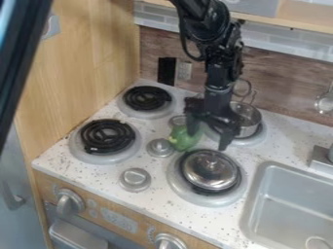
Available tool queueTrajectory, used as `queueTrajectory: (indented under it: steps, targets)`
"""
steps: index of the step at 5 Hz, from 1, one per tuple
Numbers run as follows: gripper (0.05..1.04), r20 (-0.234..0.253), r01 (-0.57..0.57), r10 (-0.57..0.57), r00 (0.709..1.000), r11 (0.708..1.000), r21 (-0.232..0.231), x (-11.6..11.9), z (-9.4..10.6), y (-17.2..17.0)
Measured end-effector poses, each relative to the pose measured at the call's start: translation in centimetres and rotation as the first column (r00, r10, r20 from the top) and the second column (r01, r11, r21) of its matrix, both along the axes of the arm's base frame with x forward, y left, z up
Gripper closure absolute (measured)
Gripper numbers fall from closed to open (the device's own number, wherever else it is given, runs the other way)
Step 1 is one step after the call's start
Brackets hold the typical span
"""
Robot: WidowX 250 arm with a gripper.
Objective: Put silver pot from top right burner to lower left burner
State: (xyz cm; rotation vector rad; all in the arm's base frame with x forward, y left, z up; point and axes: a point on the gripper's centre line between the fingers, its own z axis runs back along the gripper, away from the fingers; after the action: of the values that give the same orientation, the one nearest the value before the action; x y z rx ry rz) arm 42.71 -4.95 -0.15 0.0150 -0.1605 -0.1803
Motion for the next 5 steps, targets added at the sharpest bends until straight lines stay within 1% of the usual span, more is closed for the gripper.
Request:
queueTrajectory:
  steps: [1, 2, 3, 4, 5]
  targets:
    - [0.085, 0.083, 0.083, -0.08, 0.993, 0.996, -0.041, 2.5, -0.5, -1.1]
    - [0.085, 0.189, 0.16, -0.144, 0.971, 0.985, -0.067, 4.5, 0.3, -2.2]
    - [0.085, 0.257, 0.215, -0.194, 0.947, 0.975, -0.056, 6.1, 1.0, -2.9]
    - [0.085, 0.287, 0.254, -0.231, 0.93, 0.966, -0.045, 6.9, 1.2, -4.0]
    - [0.085, 0.289, 0.268, -0.243, 0.926, 0.962, -0.051, 8.0, -0.1, -4.5]
